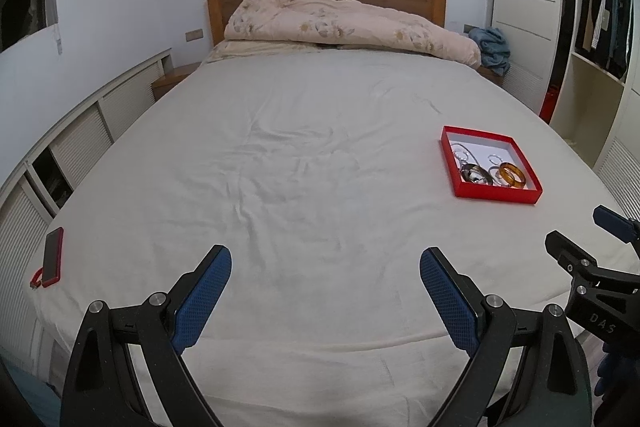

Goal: Organize jewelry

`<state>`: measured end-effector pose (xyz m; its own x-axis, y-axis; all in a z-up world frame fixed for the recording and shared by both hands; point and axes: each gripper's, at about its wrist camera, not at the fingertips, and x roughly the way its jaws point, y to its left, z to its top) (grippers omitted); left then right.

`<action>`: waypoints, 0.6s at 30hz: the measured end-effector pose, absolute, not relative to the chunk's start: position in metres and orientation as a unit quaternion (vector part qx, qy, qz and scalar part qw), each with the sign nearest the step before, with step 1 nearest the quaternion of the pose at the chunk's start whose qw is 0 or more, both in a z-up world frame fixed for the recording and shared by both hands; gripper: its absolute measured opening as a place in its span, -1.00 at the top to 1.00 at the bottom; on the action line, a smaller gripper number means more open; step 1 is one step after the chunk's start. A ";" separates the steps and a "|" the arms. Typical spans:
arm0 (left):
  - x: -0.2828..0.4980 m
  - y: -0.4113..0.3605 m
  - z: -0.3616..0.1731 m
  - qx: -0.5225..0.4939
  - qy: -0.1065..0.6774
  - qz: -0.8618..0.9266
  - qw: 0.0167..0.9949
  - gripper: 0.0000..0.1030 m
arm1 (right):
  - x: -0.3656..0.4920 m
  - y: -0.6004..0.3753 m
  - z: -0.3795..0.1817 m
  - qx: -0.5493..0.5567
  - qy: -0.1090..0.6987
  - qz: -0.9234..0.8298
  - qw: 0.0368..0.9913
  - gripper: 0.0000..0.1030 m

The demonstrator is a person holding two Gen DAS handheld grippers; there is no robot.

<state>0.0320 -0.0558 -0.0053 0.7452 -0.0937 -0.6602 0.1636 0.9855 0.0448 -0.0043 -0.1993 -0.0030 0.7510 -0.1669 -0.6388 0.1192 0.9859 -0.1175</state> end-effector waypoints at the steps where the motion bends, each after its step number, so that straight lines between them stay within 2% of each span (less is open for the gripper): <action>1: 0.033 -0.056 -0.006 0.051 0.350 -0.068 0.933 -0.83 | -0.004 -0.199 -0.003 -0.034 0.344 -0.077 0.935 -0.54; 18: 0.040 -0.052 -0.014 0.054 0.353 -0.063 0.932 -0.83 | 0.005 -0.196 -0.009 -0.031 0.347 -0.073 0.935 -0.54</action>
